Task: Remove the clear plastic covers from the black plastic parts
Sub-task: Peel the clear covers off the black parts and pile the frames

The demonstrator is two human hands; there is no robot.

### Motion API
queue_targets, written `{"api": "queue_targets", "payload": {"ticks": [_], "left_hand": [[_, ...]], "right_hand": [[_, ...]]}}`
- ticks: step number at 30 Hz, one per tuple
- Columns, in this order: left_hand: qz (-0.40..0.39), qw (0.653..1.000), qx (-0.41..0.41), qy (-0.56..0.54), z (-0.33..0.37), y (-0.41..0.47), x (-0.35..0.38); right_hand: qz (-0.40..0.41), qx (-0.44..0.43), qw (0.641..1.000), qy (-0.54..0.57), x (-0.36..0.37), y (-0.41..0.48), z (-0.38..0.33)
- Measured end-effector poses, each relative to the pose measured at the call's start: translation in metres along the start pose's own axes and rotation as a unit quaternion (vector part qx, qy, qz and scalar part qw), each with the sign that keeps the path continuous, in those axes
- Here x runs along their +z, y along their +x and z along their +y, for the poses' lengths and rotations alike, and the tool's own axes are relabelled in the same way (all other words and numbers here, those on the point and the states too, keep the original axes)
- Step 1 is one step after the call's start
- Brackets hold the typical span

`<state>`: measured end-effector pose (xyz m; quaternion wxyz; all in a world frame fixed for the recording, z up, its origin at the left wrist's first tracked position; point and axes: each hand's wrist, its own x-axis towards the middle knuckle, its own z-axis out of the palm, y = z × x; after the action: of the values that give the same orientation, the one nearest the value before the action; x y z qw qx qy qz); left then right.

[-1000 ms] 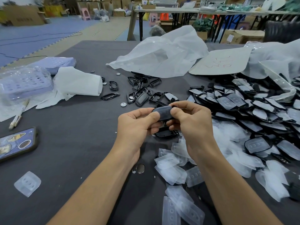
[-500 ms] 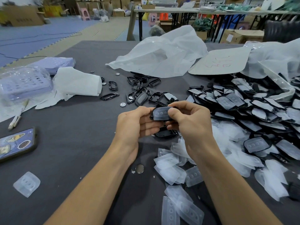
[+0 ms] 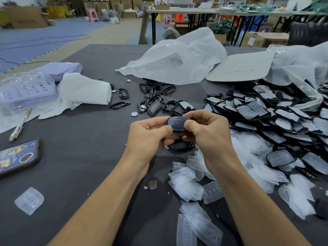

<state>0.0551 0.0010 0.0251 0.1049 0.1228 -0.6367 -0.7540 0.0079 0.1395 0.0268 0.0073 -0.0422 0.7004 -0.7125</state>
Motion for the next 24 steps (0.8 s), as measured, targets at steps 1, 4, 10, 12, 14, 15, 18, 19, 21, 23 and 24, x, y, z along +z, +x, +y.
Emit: {"api": "queue_targets", "payload": {"ticks": [1, 4, 10, 12, 14, 15, 18, 19, 21, 23, 24], "left_hand": [[0.0, 1.0, -0.002, 0.0, 0.0002, -0.0001, 0.0001], [0.002, 1.0, -0.007, 0.002, -0.0002, 0.0001, 0.0008], [-0.026, 0.999, -0.021, -0.023, 0.0023, 0.0009, -0.0005], [-0.026, 0.999, -0.024, -0.025, 0.0022, 0.0016, -0.0016], [-0.009, 1.0, -0.021, -0.017, 0.0007, 0.0028, -0.0011], [0.002, 1.0, -0.016, -0.007, -0.0001, 0.0029, 0.0], [0.032, 0.999, 0.002, 0.024, -0.0016, 0.002, 0.0015], [0.038, 0.999, 0.003, 0.027, -0.0014, 0.0019, 0.0017], [0.052, 0.998, 0.001, 0.027, -0.0004, 0.0022, 0.0014], [0.066, 0.997, 0.002, 0.032, 0.0006, 0.0027, 0.0018], [0.073, 0.997, 0.004, 0.036, 0.001, 0.0028, 0.0021]], "right_hand": [[-0.005, 0.0, 1.0, -0.002, -0.0001, 0.0003, -0.0002], [-0.023, 0.002, 1.0, 0.001, -0.0002, 0.0006, -0.0013], [-0.034, 0.016, 0.999, 0.023, -0.0016, 0.0011, -0.0031], [-0.031, 0.014, 0.999, 0.024, -0.0018, 0.0014, -0.0032], [-0.033, 0.009, 0.999, 0.023, -0.0016, 0.0008, -0.003], [-0.036, 0.005, 0.999, 0.021, -0.0014, 0.0003, -0.0029], [-0.045, -0.003, 0.999, 0.015, -0.0008, -0.001, -0.0033], [-0.046, -0.004, 0.999, 0.013, -0.0008, -0.0011, -0.0033], [-0.048, -0.006, 0.999, 0.01, -0.0002, -0.0016, -0.0036], [-0.051, -0.01, 0.999, 0.007, 0.0009, -0.0024, -0.0038], [-0.05, -0.012, 0.999, 0.004, 0.0014, -0.0028, -0.0038]]}}
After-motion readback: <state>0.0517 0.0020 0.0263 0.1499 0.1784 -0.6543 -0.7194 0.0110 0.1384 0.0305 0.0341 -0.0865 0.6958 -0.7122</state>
